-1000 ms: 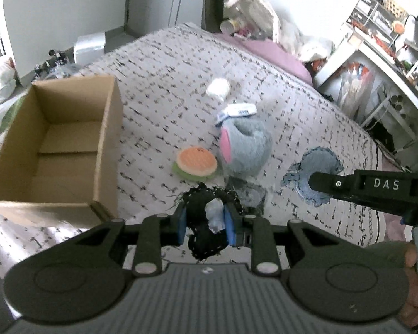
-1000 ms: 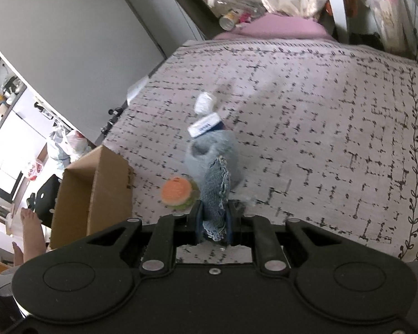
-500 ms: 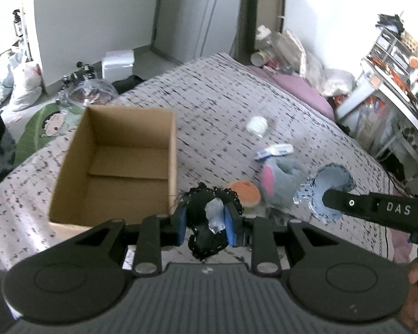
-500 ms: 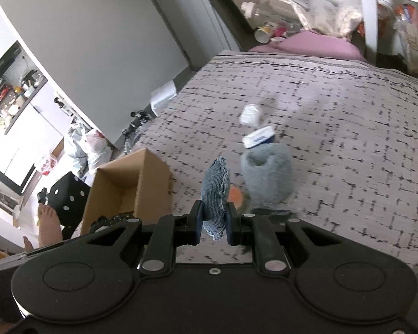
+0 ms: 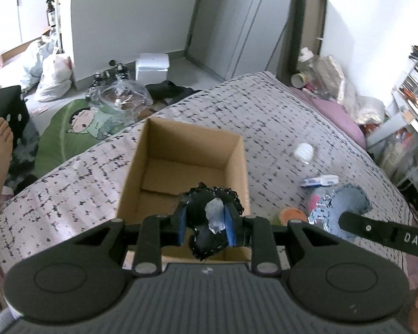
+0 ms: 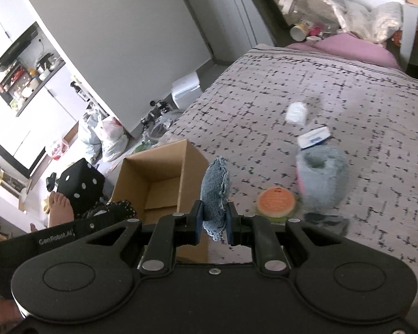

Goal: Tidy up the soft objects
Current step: 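Carry both items over the cardboard box and open both tools to drop them, then move the left tool to the burger plush while the right tool approaches the clear bag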

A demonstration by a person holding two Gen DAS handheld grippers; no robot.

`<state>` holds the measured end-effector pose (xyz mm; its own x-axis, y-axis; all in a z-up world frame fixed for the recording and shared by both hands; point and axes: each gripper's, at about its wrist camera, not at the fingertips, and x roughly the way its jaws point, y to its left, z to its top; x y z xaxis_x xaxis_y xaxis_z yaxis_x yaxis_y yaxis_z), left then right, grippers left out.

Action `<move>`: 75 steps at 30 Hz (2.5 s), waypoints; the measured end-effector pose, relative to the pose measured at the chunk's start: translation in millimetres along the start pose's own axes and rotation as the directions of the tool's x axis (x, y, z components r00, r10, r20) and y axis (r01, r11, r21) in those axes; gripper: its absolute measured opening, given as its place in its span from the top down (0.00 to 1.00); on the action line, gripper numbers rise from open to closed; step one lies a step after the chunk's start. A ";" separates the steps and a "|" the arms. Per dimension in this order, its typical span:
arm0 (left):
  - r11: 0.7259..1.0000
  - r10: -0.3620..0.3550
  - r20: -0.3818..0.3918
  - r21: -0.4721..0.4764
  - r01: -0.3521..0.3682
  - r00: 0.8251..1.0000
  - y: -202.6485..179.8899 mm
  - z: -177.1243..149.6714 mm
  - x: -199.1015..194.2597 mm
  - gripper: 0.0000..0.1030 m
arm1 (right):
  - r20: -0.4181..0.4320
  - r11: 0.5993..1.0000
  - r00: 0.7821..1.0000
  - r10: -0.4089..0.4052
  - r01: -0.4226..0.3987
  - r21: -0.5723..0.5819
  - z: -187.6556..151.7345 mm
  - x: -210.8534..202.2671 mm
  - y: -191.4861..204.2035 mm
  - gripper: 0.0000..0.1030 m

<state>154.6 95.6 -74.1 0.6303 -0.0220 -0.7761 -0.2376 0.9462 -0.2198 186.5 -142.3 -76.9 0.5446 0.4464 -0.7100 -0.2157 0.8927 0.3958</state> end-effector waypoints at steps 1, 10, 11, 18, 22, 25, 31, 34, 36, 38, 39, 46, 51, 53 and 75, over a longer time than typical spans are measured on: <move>1.000 0.002 -0.001 -0.005 -0.002 1.000 3.7 1.0 1.1 0.74 | -0.003 1.000 1.000 0.002 -0.002 -0.004 0.3 3.2 3.8 0.84; 0.998 0.033 -0.037 -0.045 -0.035 0.999 31.2 5.0 20.2 0.73 | -0.038 0.999 0.999 0.020 -0.021 -0.030 2.3 29.4 29.1 0.84; 0.998 0.039 -0.046 -0.050 -0.042 0.998 34.4 5.1 23.3 0.73 | -0.043 0.999 0.999 0.022 -0.023 -0.031 2.2 32.5 31.5 0.84; 0.994 0.072 -0.081 -0.079 -0.078 0.994 53.6 4.1 31.7 0.69 | -0.076 0.998 0.996 0.043 -0.047 -0.048 -0.9 51.3 51.8 0.84; 0.992 0.067 -0.087 -0.097 -0.076 0.994 60.9 4.9 30.8 0.61 | -0.091 0.997 0.994 0.056 -0.061 -0.049 -3.6 58.8 61.2 0.84; 0.992 0.066 -0.095 -0.104 -0.076 0.993 63.8 3.9 31.1 0.57 | -0.107 0.996 0.991 0.076 -0.080 -0.038 -5.7 63.5 65.2 0.83; 0.991 0.072 -0.088 -0.106 -0.082 0.993 65.5 3.3 26.0 0.50 | -0.150 0.992 0.981 0.119 -0.123 -0.014 -11.0 69.6 70.9 0.79; 0.992 0.079 -0.082 -0.096 -0.087 0.994 63.6 4.5 22.0 0.48 | -0.163 0.990 0.977 0.137 -0.139 -0.005 -12.6 69.5 70.4 0.76; 0.991 0.083 -0.080 -0.094 -0.090 0.993 62.1 5.2 19.8 0.45 | -0.161 0.991 0.978 0.135 -0.136 0.001 -13.2 66.5 67.8 0.74; 0.991 0.082 -0.072 -0.096 -0.089 0.994 61.3 5.4 18.2 0.41 | -0.156 0.991 0.979 0.131 -0.131 0.007 -13.3 62.0 63.2 0.74; 0.991 0.083 -0.069 -0.097 -0.089 0.994 60.0 5.2 17.2 0.39 | -0.153 0.992 0.980 0.128 -0.128 0.010 -12.5 60.3 60.1 0.74; 0.991 0.102 -0.038 -0.078 -0.105 0.994 45.1 2.6 10.8 0.27 | -0.111 0.997 0.990 0.083 -0.082 0.014 -9.9 36.2 35.3 0.49; 0.993 0.107 -0.014 -0.053 -0.107 0.994 30.2 0.0 6.8 0.22 | -0.067 0.999 0.997 0.036 -0.035 0.017 -6.7 17.6 13.1 0.26; 0.994 0.098 -0.007 -0.047 -0.098 0.995 24.5 -0.9 4.9 0.22 | -0.052 1.000 0.998 0.019 -0.018 0.025 -6.5 11.7 2.8 0.21; 0.998 -0.058 -0.066 0.034 0.061 0.996 -64.1 -16.0 15.7 0.06 | -0.060 0.984 0.997 -0.042 0.052 0.171 -24.5 -8.2 -95.2 0.06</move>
<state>167.8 29.5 -81.7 0.5929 -0.0985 -0.7992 -0.1739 0.9534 -0.2465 182.7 -229.4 -123.0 0.5036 0.4115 -0.7597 -0.0458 0.8908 0.4522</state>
